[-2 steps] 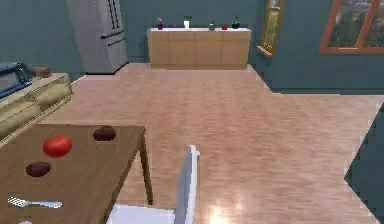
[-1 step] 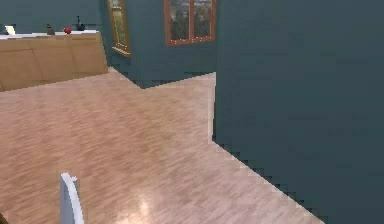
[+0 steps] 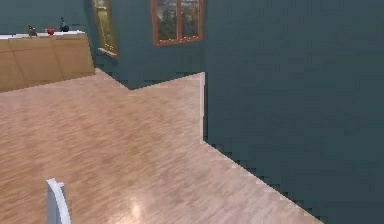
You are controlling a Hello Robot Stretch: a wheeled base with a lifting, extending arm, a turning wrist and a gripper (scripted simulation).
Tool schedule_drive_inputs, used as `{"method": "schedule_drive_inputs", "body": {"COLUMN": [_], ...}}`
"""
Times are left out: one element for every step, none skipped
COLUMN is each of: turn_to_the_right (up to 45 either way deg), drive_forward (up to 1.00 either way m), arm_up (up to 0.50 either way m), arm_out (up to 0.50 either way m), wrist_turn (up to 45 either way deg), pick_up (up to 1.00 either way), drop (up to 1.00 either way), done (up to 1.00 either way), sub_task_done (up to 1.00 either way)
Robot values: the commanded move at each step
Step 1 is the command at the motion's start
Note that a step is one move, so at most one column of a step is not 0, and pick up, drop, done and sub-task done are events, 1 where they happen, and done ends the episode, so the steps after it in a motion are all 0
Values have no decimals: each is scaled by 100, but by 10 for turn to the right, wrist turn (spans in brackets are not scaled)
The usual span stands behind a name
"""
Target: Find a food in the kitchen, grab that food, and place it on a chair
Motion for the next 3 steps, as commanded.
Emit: {"method": "schedule_drive_inputs", "body": {"turn_to_the_right": [0,-270,0], "drive_forward": [30,0,40], "arm_up": [0,0,0], "arm_out": [0,0,0], "wrist_turn": [0,0,0], "pick_up": [0,0,0], "drop": [0,0,0], "done": [0,0,0], "sub_task_done": [0,0,0]}}
